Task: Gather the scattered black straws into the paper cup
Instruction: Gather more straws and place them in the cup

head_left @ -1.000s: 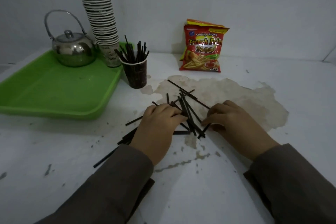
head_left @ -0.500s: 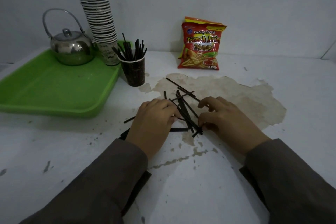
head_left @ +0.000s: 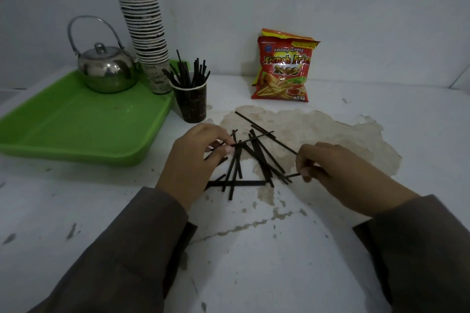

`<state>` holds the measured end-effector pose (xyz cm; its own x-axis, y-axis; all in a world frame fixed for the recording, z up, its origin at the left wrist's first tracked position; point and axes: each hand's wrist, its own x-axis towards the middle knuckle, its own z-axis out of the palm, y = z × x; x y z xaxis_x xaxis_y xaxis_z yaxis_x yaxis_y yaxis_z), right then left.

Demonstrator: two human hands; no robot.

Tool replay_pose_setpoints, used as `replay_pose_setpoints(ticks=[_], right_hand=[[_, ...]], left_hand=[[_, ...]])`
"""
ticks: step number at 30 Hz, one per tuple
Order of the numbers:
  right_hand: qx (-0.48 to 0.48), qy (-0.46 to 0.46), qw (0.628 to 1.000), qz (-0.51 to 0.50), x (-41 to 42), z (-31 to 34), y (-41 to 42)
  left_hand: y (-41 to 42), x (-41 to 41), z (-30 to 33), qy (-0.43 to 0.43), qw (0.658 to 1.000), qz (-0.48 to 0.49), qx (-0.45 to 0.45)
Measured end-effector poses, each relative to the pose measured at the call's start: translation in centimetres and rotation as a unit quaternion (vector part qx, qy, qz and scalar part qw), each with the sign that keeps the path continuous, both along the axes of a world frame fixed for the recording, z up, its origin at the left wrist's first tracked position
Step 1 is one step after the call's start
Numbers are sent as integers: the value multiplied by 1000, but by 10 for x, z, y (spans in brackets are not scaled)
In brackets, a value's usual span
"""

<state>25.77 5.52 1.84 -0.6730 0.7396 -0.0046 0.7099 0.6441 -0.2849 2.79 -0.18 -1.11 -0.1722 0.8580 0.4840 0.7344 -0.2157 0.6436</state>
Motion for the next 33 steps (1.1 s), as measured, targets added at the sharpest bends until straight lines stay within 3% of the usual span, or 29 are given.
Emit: replay_pose_setpoints(ticks=[4,7,11,14,18,23,30,33], right_hand=[[-60,40,997,-13,10,21,-4],[-41,92,994,-40,2,19,-2],[7,123,989,-85,-29,1,3],[9,145,983,-110,-51,-12,7],[2,128,983,-135,-73,-22,15],[31,36,990,-135,-93,-35,23],[117,17,985,-123,-102,-46,16],[84,36,985,-146,-100,-42,19]], left_hand=[[-1,0,2,7,1000,-8,29],[-2,2,2,-34,998,-14,42],[-1,6,1,-148,988,-15,26],[-2,6,1,-269,963,-15,18],[1,1,3,-382,924,-18,-8],[2,0,0,-474,877,-63,-50],[2,-1,-1,-503,857,-81,-77],[3,-1,-3,-506,854,-84,-86]])
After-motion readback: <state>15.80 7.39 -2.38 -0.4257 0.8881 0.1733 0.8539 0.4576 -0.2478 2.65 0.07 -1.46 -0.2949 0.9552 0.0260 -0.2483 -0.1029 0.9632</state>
